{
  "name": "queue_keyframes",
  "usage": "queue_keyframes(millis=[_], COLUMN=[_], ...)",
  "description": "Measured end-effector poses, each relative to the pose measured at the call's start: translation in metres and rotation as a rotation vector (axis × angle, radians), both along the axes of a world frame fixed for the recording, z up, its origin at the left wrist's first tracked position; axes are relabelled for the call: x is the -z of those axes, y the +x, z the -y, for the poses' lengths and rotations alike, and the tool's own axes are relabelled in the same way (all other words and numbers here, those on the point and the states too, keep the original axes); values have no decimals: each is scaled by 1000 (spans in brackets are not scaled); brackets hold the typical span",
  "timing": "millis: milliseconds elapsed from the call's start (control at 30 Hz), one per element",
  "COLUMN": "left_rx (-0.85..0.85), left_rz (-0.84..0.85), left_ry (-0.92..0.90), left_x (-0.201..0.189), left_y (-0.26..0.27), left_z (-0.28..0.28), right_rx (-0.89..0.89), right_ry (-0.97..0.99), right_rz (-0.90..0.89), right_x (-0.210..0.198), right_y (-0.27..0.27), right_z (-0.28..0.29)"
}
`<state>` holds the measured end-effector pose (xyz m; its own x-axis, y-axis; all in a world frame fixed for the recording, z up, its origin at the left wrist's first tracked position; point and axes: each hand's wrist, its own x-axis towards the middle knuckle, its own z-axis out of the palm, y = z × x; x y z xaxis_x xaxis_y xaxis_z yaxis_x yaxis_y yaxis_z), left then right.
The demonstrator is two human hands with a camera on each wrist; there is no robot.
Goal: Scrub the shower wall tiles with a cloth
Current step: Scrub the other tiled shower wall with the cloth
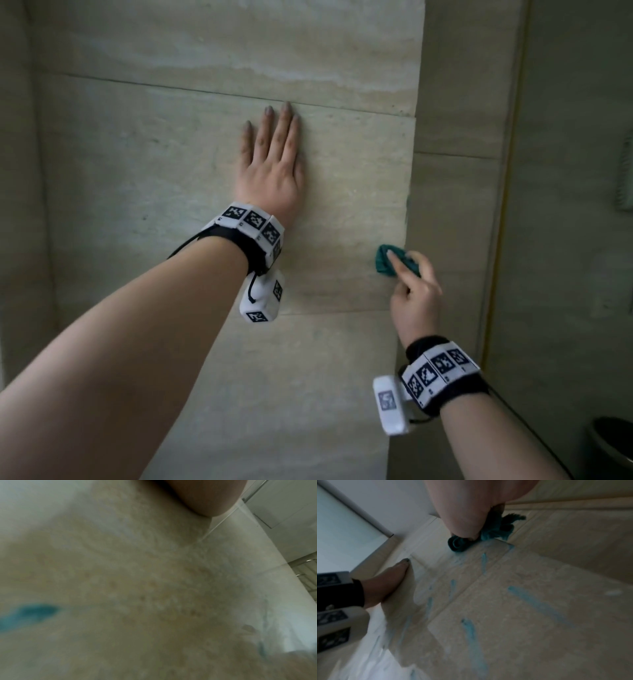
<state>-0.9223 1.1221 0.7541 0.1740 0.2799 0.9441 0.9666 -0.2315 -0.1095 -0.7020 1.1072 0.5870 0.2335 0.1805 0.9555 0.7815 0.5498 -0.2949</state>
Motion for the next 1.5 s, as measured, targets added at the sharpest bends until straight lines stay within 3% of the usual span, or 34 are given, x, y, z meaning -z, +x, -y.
queue_keyframes(millis=[233, 467, 633, 733, 833, 900, 1033, 1100, 1167, 1300, 1400, 1500], left_rx=[68, 8, -56, -71, -92, -96, -93, -86, -86, -73, -45, -46], left_rz=[-82, 17, 110, 146, 124, 95, 78, 83, 76, 64, 58, 41], left_ry=[-69, -105, -180, -209, -224, -219, -205, -202, -185, -148, -134, -160], left_x=[18, 63, 96, 110, 115, 114, 113, 113, 113, 114, 111, 111], left_y=[-25, -113, -171, -188, -200, -206, -209, -209, -210, -209, -210, -210], left_z=[17, 33, 44, 46, 45, 43, 40, 38, 38, 37, 37, 40], right_rx=[47, 108, 36, -56, -81, -51, 21, 36, 31, -13, -70, -145], right_ry=[-6, -24, -75, -52, -55, -40, -11, 15, 55, 35, 62, -10], right_rz=[-20, -70, 147, 434, 639, 554, 118, -95, -138, 192, 472, 756], right_x=[-32, -47, -18, 5, 8, -5, -71, -112, -138, -116, -54, 3], right_y=[-14, -74, -153, -198, -197, -173, -130, -130, -147, -213, -252, -253], right_z=[14, 12, 15, 18, 19, 16, 14, 11, 7, 6, 9, 14])
